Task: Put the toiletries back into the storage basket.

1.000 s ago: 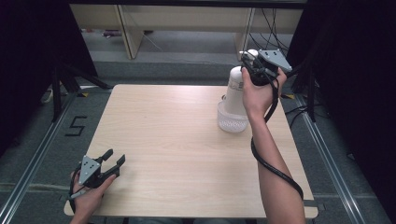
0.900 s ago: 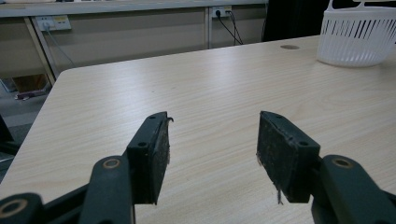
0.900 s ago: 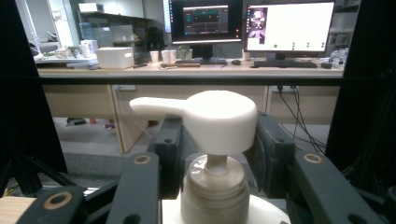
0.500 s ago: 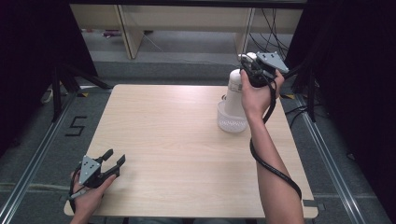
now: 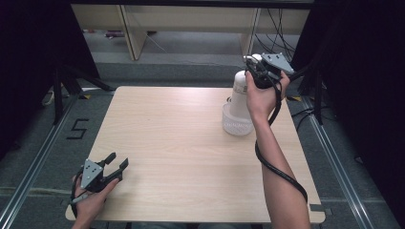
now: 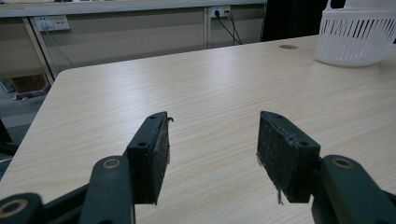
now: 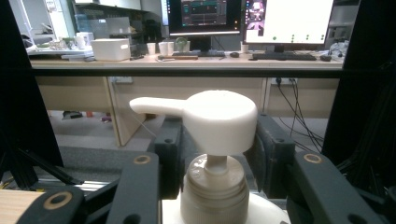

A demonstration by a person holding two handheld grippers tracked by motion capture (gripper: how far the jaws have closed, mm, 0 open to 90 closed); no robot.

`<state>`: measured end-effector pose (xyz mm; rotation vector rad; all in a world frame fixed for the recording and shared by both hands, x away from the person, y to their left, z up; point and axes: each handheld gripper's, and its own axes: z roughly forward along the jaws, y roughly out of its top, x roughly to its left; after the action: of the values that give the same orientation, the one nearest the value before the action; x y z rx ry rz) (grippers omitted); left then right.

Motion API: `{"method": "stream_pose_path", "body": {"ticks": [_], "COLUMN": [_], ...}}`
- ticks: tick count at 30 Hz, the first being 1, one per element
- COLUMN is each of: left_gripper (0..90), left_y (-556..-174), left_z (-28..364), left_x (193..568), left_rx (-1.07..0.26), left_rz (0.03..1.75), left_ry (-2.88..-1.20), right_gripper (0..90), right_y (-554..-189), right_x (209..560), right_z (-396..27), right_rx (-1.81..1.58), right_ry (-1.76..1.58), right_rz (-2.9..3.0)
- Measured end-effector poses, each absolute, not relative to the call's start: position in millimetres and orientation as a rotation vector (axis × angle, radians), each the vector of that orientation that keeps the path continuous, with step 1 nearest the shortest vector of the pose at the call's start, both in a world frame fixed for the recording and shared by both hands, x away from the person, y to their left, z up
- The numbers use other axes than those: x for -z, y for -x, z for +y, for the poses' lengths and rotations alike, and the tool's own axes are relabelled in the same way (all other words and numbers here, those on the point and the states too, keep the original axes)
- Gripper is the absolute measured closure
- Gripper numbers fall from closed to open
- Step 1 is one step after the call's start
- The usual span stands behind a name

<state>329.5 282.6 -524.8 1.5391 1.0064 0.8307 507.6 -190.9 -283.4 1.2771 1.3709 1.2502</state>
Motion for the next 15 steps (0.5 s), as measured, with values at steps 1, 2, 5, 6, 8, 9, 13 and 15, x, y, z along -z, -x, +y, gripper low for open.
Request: {"method": "stream_pose_path", "body": {"ticks": [1, 2, 5, 6, 8, 9, 13, 15], "left_gripper": [43.3, 43.3, 43.3, 43.3, 43.3, 43.3, 43.3, 43.3], "left_y": [-329.5, -329.5, -329.5, -329.5, -329.6, -329.5, -329.5, -329.5], "left_z": [282.6, 282.6, 282.6, 282.5, 282.5, 282.5, 282.5, 282.4], "left_x": [524.8, 524.8, 524.8, 524.8, 524.8, 524.8, 524.8, 524.8], "left_rx": [-0.830, -0.830, -0.830, -0.830, -0.830, -0.830, -0.829, -0.829], "left_rz": [1.007, 1.007, 1.007, 1.007, 1.007, 1.007, 1.007, 1.008], "left_ry": [-1.539, -1.539, -1.538, -1.536, -1.536, -1.538, -1.538, -1.536], "right_gripper": [60.2, 60.2, 60.2, 60.2, 60.2, 60.2, 60.2, 60.2], "right_y": [-508.6, -508.8, -510.0, -511.2, -511.9, -512.1, -512.9, -514.3], "right_x": [283.8, 284.2, 285.0, 286.5, 287.5, 287.9, 290.4, 293.4], "right_z": [-191.4, -190.7, -191.1, -190.9, -191.2, -191.3, -191.1, -191.3], "right_rx": [-1.247, -1.248, -1.243, -1.242, -1.231, -1.230, -1.227, -1.222], "right_ry": [-1.265, -1.277, -1.271, -1.270, -1.268, -1.267, -1.277, -1.277], "right_rz": [1.372, 1.374, 1.382, 1.380, 1.385, 1.392, 1.393, 1.396]}}
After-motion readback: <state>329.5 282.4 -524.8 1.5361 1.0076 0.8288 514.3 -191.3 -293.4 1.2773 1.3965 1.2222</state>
